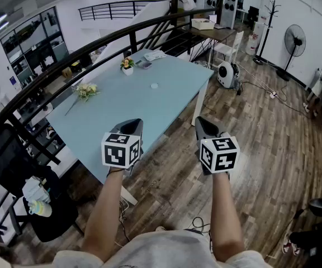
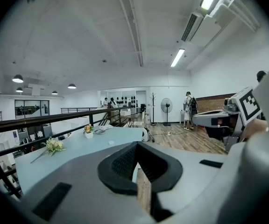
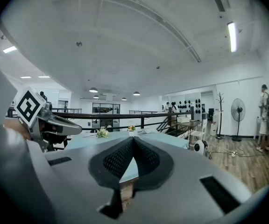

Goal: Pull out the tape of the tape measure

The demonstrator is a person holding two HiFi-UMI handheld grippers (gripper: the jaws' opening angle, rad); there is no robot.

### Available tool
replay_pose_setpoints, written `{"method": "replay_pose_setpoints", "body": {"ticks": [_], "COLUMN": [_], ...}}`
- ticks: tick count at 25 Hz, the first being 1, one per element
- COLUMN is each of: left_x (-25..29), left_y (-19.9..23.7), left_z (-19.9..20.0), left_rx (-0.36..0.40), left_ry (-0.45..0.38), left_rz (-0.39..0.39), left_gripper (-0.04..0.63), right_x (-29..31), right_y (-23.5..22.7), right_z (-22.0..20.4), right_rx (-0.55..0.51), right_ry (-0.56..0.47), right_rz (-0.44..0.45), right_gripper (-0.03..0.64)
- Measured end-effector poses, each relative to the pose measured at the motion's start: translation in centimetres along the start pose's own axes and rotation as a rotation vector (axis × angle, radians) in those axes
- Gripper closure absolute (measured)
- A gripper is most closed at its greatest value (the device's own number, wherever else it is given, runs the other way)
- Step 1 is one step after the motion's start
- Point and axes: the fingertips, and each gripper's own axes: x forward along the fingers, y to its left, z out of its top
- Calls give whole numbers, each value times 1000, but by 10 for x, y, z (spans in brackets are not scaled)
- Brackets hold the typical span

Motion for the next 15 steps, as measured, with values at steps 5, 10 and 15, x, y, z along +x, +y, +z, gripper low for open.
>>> {"method": "replay_pose_setpoints", "body": {"ticks": [5,10,15], "left_x": [3,7,16], "left_y": [0,-3,-10], "left_z": [-2,-4,-3], "left_rx": [5,3,5], "left_ry": [1,-5,-7], "left_rz": [-11,-22,-32], "left_gripper": [600,600,598], "right_x": [2,2,1], "right_y": [1,2,-3], "right_z": [0,-3,-5], "right_rx": [5,-2,-3], "right_ry": [-2,7,16], "right_rz": [-15,-20,-24], "right_gripper": [614,614,614]}}
